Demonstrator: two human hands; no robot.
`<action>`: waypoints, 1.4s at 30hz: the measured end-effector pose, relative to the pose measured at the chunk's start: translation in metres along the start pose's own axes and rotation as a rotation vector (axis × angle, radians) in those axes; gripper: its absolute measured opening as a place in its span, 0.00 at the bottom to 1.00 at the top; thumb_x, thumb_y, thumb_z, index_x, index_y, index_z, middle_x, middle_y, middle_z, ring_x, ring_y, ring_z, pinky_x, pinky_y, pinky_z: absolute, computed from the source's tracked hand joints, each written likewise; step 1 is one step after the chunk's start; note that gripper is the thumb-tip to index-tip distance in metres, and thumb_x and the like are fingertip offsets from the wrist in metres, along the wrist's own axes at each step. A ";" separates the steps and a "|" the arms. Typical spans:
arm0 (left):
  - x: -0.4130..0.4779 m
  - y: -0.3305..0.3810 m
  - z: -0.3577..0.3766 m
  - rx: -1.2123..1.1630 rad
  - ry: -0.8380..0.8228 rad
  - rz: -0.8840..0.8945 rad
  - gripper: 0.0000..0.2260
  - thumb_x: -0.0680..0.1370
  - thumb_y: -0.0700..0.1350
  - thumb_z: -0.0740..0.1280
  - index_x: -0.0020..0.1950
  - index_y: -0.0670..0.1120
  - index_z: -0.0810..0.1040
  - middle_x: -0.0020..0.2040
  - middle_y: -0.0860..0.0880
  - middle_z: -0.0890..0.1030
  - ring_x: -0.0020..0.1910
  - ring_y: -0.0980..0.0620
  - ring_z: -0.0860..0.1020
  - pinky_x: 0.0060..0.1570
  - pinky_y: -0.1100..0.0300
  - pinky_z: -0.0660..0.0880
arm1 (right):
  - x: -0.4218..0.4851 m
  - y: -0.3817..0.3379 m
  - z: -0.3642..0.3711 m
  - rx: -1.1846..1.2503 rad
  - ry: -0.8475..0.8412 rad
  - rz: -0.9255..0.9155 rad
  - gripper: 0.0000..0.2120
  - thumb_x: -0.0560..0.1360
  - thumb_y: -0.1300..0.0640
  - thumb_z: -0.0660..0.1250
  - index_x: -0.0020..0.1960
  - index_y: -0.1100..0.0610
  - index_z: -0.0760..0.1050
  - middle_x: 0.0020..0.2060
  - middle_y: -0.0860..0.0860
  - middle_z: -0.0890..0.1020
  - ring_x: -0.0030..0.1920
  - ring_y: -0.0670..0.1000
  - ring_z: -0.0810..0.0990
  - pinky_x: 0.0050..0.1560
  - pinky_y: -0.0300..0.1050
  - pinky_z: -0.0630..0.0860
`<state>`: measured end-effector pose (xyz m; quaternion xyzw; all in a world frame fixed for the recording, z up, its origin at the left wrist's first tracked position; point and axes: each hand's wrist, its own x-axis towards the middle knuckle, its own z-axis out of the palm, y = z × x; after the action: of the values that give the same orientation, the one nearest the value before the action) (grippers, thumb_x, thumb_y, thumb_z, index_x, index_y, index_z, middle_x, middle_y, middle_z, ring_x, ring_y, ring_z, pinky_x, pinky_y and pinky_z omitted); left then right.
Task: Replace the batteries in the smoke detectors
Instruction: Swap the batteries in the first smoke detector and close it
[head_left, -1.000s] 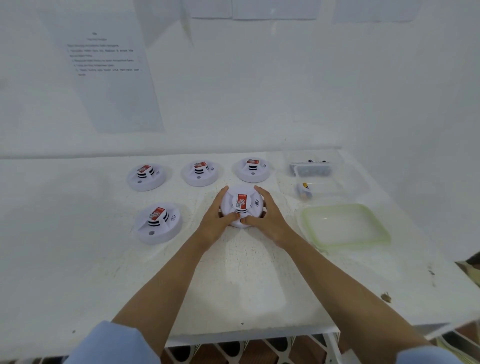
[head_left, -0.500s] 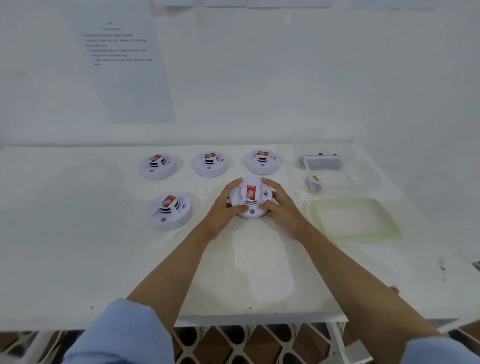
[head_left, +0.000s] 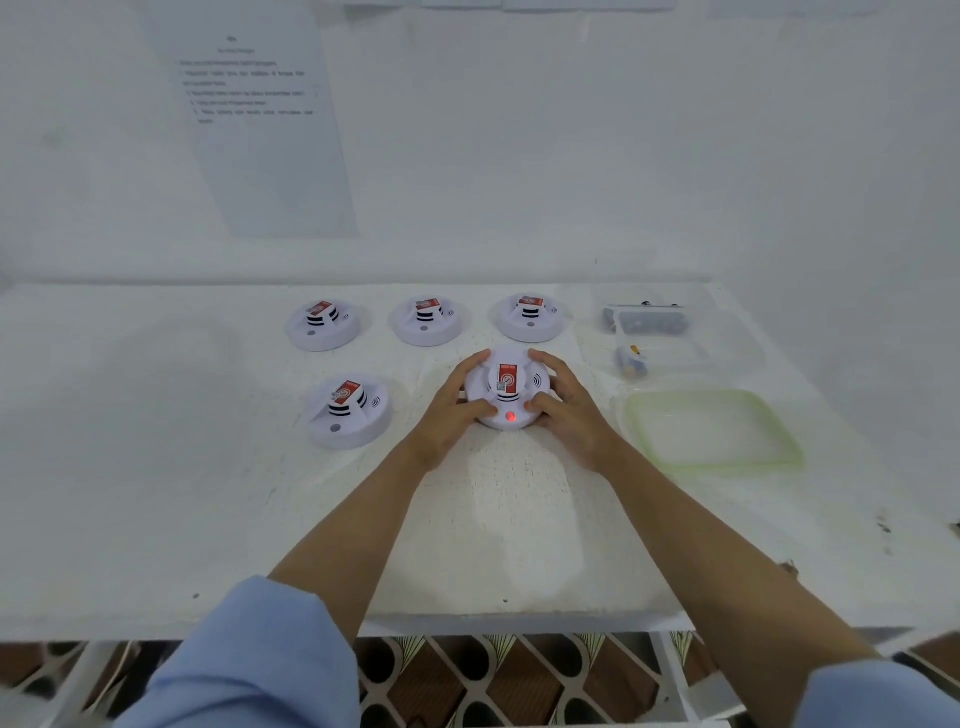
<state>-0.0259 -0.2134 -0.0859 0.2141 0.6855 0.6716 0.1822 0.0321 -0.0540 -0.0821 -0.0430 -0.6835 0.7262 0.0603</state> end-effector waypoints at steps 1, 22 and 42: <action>0.000 0.000 0.000 -0.001 -0.001 -0.002 0.26 0.75 0.33 0.64 0.68 0.54 0.64 0.68 0.49 0.68 0.65 0.46 0.70 0.62 0.49 0.73 | 0.000 0.000 0.000 -0.001 0.001 0.000 0.26 0.74 0.70 0.60 0.64 0.46 0.66 0.63 0.53 0.73 0.61 0.55 0.75 0.50 0.47 0.79; 0.000 0.000 0.001 -0.005 -0.009 0.007 0.26 0.76 0.33 0.63 0.68 0.55 0.63 0.69 0.49 0.67 0.66 0.48 0.69 0.61 0.54 0.74 | 0.001 0.004 -0.001 -0.012 0.000 -0.004 0.25 0.74 0.69 0.60 0.65 0.46 0.65 0.64 0.54 0.73 0.61 0.54 0.75 0.48 0.43 0.79; 0.001 -0.002 0.001 -0.036 -0.003 -0.006 0.26 0.75 0.32 0.63 0.67 0.56 0.65 0.71 0.48 0.67 0.67 0.47 0.69 0.62 0.52 0.72 | 0.002 0.007 -0.001 -0.004 0.008 -0.005 0.25 0.74 0.69 0.60 0.61 0.42 0.67 0.63 0.54 0.73 0.61 0.55 0.75 0.49 0.45 0.78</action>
<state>-0.0265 -0.2120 -0.0879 0.2097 0.6736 0.6830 0.1893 0.0296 -0.0527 -0.0896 -0.0444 -0.6849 0.7244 0.0647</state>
